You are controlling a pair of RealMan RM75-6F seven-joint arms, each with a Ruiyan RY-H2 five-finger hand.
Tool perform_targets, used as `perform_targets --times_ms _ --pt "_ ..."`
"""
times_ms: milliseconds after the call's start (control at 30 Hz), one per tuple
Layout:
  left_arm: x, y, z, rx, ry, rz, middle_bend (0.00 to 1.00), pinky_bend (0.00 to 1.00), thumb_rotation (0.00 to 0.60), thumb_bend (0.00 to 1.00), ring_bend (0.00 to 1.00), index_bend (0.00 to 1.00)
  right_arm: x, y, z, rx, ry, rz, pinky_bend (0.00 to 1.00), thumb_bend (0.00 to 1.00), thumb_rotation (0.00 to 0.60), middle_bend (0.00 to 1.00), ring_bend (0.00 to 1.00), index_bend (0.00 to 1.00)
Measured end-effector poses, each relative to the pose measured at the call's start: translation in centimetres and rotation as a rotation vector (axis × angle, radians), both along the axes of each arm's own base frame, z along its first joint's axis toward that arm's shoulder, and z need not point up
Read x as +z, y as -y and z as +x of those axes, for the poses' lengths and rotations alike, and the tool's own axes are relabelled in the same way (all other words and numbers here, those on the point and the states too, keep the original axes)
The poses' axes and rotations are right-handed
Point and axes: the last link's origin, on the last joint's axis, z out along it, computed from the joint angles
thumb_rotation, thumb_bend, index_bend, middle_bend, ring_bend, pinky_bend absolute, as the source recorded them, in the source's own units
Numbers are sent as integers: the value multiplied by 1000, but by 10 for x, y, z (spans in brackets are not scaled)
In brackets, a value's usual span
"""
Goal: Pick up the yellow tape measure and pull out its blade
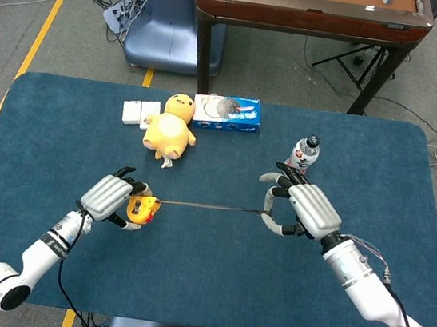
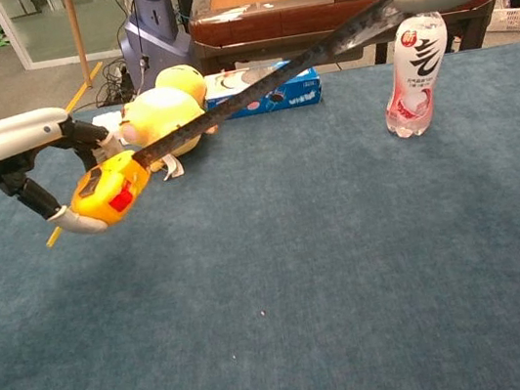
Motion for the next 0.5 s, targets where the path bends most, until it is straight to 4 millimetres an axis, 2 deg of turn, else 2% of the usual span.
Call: perform_targets --times_ms 200,500 --pt "7 0 -17 -10 -14 -6 586 60 600 124 371 561 22 -8 -12 -24 18 -19 0 557 600 231 0 661" --pt "4 3 -25 -108 -49 37 587 59 600 124 371 562 37 -19 -26 -57 58 -1 0 557 600 231 0 661"
